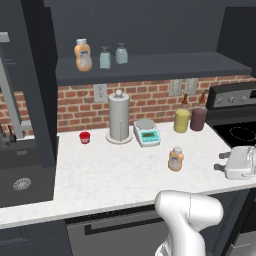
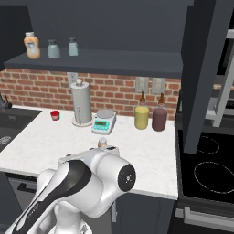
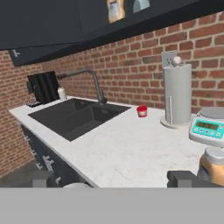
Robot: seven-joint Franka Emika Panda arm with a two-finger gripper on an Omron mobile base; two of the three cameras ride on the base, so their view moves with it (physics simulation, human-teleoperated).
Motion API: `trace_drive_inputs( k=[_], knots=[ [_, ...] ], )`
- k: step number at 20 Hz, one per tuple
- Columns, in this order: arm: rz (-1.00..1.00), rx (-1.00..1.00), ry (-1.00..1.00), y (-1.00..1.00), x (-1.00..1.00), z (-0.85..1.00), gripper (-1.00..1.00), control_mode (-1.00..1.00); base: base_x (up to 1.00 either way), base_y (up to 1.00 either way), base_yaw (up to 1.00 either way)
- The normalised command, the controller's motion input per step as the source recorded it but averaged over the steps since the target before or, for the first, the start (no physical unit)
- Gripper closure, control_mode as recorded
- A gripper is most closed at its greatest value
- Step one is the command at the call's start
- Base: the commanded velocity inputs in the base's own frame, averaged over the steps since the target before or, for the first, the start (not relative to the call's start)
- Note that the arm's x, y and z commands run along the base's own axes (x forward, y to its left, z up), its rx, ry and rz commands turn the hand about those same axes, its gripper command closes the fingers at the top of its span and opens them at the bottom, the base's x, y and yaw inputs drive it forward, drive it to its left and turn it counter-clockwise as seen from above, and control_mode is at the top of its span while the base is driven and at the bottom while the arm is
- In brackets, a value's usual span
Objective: Put the shaker and condiment bottle from the counter next to their counterparts in the cabinet.
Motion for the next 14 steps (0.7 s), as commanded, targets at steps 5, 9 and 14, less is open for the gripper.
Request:
trace_drive_inputs(
  k=[5,9,14],
  knots=[
    [-0.01,0.00,0.00,0.05,0.32,-0.38,-1.00,-1.00,0.00,0.00,0.00],
    [0.00,0.00,-0.02,0.01,0.41,-0.31,-1.00,-1.00,0.00,0.00,0.00],
    [0.00,0.00,-0.04,0.00,0.43,-0.35,-1.00,-1.00,0.00,0.00,0.00]
  ],
)
